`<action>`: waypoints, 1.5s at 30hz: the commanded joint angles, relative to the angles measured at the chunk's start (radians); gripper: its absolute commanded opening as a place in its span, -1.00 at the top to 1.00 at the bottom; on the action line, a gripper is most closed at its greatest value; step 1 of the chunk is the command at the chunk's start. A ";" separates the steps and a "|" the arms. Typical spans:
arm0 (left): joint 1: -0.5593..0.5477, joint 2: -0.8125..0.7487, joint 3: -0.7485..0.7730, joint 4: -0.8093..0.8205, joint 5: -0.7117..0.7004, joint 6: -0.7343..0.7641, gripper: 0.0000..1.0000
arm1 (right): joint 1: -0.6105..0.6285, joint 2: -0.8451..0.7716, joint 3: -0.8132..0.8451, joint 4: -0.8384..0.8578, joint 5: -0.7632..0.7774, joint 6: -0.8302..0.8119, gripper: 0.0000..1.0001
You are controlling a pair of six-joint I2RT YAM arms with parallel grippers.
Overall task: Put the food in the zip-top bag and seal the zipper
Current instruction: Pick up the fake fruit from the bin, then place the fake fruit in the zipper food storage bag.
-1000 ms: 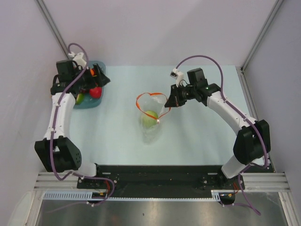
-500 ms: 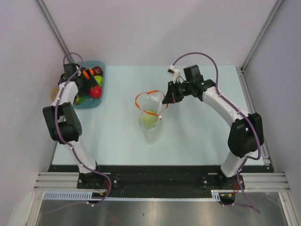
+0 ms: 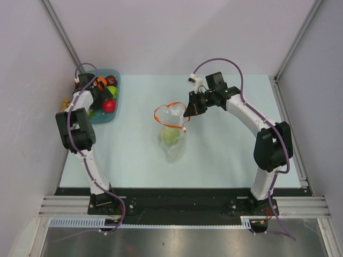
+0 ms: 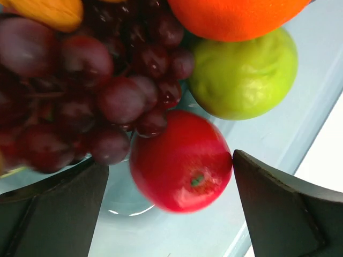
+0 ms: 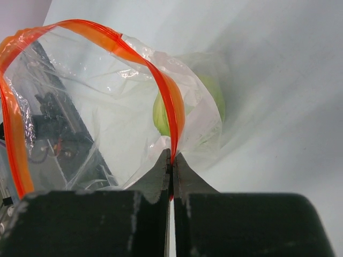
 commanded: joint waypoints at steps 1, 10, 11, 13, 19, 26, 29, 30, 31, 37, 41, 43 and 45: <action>-0.018 0.024 0.045 0.028 -0.012 0.008 -0.99 | 0.010 0.003 0.050 -0.016 -0.002 -0.033 1.00; -0.018 -0.005 0.008 -0.016 0.002 0.023 -0.69 | 0.013 -0.023 0.041 -0.032 0.009 -0.052 1.00; -0.015 -0.028 -0.013 -0.010 0.011 0.023 -0.61 | 0.011 -0.024 0.041 -0.036 0.010 -0.052 1.00; -0.004 -0.080 -0.047 0.020 0.018 0.025 -0.31 | 0.011 -0.030 0.041 -0.038 0.007 -0.052 1.00; -0.001 -0.279 -0.127 0.042 0.004 0.064 -0.04 | 0.007 -0.053 0.030 -0.035 -0.022 -0.052 1.00; -0.131 -0.525 -0.210 0.053 0.148 0.178 -0.02 | 0.019 -0.066 0.019 -0.054 -0.065 -0.091 1.00; -0.224 -0.651 -0.250 0.056 0.258 0.255 -0.01 | 0.027 -0.075 0.013 -0.068 -0.072 -0.108 1.00; -0.275 -0.699 -0.259 0.056 0.283 0.290 0.00 | 0.030 -0.076 0.010 -0.070 -0.074 -0.110 1.00; -0.307 -0.726 -0.273 0.051 0.298 0.310 0.01 | 0.031 -0.079 0.009 -0.070 -0.076 -0.111 1.00; -0.559 -0.836 -0.352 0.042 0.363 0.408 0.02 | 0.042 -0.095 0.007 -0.068 -0.102 -0.102 1.00; -0.637 -0.855 -0.424 0.065 0.444 0.443 0.10 | 0.040 -0.098 -0.005 -0.064 -0.120 -0.069 1.00; -0.686 -0.858 -0.483 0.097 0.447 0.454 0.10 | 0.040 -0.101 -0.013 -0.052 -0.129 -0.061 1.00; -0.720 -0.855 -0.518 0.135 0.436 0.483 0.10 | 0.042 -0.101 -0.019 -0.045 -0.131 -0.059 1.00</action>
